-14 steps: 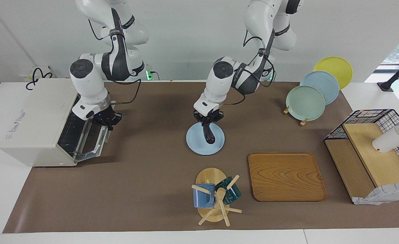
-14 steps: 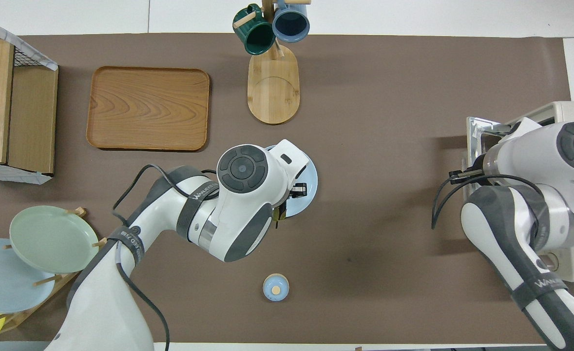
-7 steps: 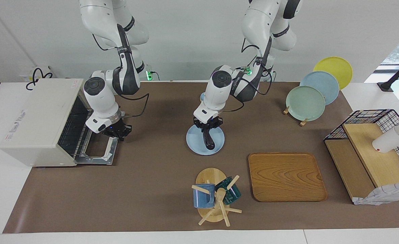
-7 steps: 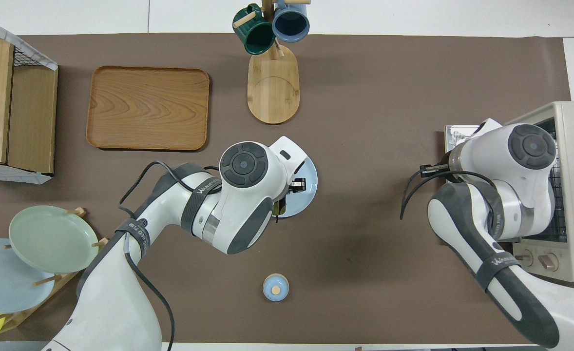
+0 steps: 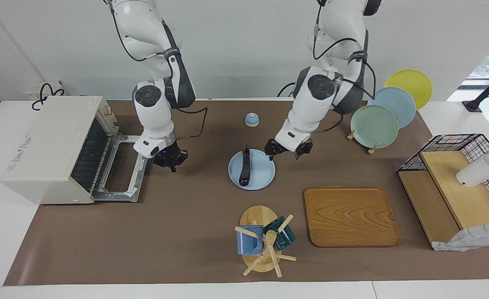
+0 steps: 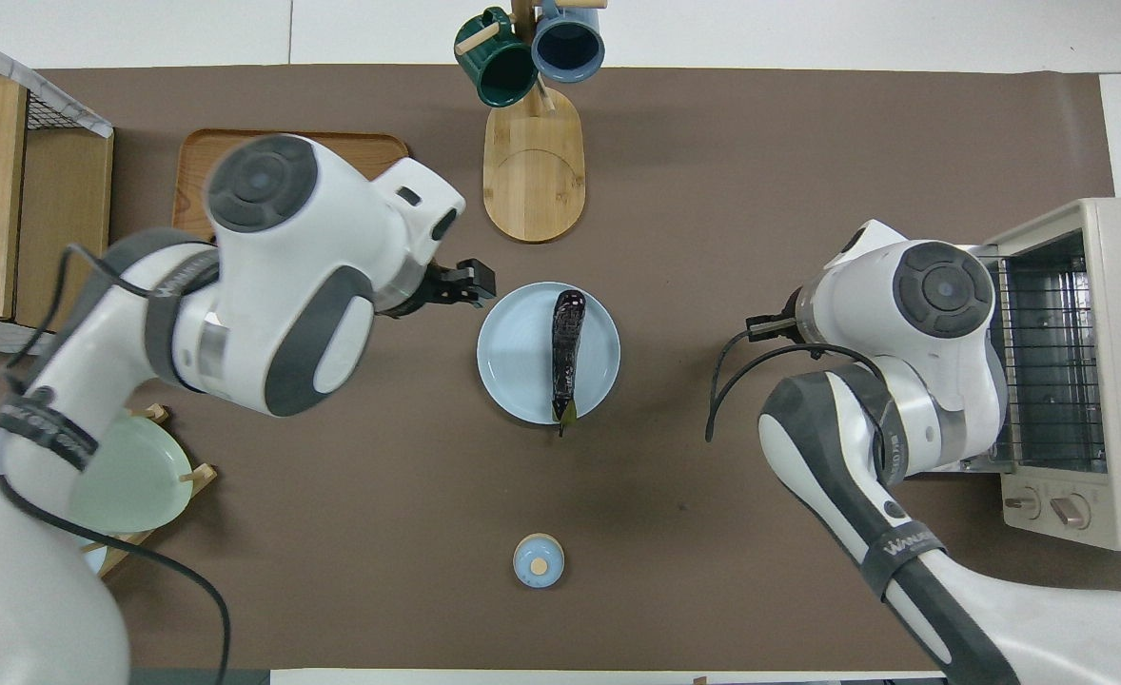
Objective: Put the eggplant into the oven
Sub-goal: 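Release the eggplant on the plate while the right gripper reaches toward it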
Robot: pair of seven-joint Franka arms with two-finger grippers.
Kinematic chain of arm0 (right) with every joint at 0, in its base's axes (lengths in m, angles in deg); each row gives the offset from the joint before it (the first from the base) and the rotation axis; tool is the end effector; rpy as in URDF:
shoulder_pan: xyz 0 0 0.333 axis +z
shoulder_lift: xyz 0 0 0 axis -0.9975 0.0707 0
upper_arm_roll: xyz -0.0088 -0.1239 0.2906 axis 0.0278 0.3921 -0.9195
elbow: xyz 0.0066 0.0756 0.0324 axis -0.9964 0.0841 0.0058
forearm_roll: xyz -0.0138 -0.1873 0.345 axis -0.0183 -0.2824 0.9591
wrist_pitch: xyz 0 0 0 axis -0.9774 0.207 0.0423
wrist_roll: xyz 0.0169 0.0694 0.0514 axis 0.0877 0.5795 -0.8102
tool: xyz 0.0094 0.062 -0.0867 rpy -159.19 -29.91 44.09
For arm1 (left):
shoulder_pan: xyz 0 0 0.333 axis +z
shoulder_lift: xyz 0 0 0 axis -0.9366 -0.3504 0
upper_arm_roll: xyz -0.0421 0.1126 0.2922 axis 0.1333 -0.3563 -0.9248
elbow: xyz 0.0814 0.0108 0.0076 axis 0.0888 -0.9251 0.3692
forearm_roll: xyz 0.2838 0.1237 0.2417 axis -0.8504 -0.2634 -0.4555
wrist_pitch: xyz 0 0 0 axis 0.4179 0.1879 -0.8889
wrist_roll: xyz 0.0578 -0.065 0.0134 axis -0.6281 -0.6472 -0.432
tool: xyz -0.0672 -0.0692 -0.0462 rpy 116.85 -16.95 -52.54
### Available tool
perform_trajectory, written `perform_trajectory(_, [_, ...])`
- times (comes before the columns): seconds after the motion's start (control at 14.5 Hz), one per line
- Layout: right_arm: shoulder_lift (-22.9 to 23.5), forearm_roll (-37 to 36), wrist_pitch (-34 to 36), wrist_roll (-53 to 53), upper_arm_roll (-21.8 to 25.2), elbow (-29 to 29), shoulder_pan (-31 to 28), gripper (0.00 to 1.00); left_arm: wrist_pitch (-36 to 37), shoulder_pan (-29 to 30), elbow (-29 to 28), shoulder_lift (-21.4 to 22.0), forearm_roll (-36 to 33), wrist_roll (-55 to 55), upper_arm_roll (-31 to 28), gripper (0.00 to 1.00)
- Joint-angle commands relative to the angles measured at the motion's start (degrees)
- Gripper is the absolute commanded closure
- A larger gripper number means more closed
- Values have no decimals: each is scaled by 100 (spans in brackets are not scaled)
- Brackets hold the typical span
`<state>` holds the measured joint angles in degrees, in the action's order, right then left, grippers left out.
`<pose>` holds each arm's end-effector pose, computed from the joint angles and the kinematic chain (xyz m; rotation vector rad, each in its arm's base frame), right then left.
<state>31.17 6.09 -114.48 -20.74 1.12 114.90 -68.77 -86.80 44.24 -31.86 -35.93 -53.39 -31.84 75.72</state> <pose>0.5502 0.1496 0.3530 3.1217 0.2547 0.1245 0.5680 -0.2753 0.4500 3.0050 0.0300 -0.0695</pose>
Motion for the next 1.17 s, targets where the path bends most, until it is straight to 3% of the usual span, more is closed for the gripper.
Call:
perform_trajectory(0.0, [120, 107, 411, 668, -20, -478, 530, 100, 427, 713, 53, 100, 23, 852, 42, 0])
perform_trajectory(0.14, [382, 55, 989, 1267, -20, -1249, 1180, 100, 646, 1135, 70, 126, -177, 1354, -11, 0])
perform_trajectory(0.28, [1136, 99, 1657, 1969, -55, -2574, 1454, 100, 709, 1452, 18, 144, -355, 1794, -11, 0])
perform_trajectory(0.41, [1962, 11, 2150, 3180, -169, -3814, 2225, 100, 726, 1689, 61, 170, -372, 1962, -11, 0])
perform_trajectory(0.48, [2149, 2, 2126, 3438, -169, -4037, 2420, 99, 770, 1743, 88, 223, -372, 1980, -20, 0])
perform_trajectory(0.55, [2185, 2, 2048, 3519, -178, -4039, 2500, 84, 857, 1761, 97, 345, -372, 1972, -28, 0])
perform_trajectory(0.69, [2177, 19, 1688, 3528, -187, -3796, 2737, 72, 1330, 1804, 289, 609, -372, 1972, -116, 0])
perform_trajectory(0.83, [2020, 2, 1354, 3459, -178, -3269, 2756, 68, 1761, 1805, 413, 916, -486, 1919, -160, 0])
perform_trajectory(1.1, [1923, -77, 969, 3440, -187, -2881, 2712, 66, 2588, 1735, 589, 1399, -961, 1910, -99, 0])
